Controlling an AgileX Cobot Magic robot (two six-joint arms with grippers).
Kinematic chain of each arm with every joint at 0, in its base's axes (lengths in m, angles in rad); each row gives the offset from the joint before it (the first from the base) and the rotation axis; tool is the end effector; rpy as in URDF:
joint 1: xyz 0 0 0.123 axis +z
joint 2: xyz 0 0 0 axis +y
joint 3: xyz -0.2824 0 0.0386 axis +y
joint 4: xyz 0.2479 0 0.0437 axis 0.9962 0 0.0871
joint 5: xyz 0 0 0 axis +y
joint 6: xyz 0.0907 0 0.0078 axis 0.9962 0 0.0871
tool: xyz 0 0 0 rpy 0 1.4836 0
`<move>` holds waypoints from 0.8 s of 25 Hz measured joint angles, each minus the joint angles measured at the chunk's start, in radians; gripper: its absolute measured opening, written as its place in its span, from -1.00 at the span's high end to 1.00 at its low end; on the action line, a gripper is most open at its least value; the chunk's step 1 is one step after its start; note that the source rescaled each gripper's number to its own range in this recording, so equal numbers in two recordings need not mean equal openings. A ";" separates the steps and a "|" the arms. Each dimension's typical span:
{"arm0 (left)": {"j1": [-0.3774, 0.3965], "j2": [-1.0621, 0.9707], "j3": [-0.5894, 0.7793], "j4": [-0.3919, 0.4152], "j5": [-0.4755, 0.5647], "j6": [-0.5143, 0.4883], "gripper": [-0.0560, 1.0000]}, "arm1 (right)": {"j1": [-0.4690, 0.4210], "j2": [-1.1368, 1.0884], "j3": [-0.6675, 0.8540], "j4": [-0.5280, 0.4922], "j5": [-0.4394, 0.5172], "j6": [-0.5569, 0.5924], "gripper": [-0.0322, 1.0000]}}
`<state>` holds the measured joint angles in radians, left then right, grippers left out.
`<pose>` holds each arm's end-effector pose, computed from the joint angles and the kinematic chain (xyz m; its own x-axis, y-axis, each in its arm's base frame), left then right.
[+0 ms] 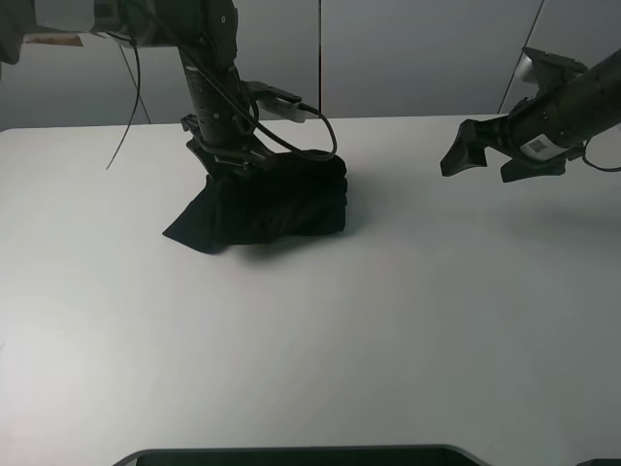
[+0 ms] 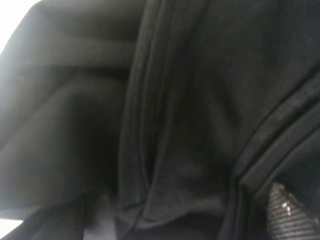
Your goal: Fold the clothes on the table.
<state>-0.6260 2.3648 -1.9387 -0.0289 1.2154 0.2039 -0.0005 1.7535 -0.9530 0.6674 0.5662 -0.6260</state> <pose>0.3824 -0.2795 0.1398 -0.6822 0.7309 -0.0215 0.7312 0.6818 -0.0234 0.3262 0.0301 0.1669 -0.9175 -0.0364 -0.3960 -0.1631 0.9426 0.2913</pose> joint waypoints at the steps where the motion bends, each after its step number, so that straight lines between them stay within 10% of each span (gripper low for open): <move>1: 0.000 0.002 0.000 0.000 0.000 0.002 -0.93 | 0.000 0.000 0.000 0.000 0.000 0.000 -1.00; 11: 0.008 -0.102 0.000 -0.013 -0.033 0.009 -0.94 | 0.000 -0.094 0.000 -0.020 0.050 0.002 -1.00; 20: 0.017 -0.429 0.000 -0.008 -0.005 -0.010 -1.00 | 0.000 -0.478 -0.024 -0.202 0.286 0.114 -1.00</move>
<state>-0.6092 1.9359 -1.9387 -0.0364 1.2103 0.1935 -0.0005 1.2755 -0.9769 0.4653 0.8522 -0.5116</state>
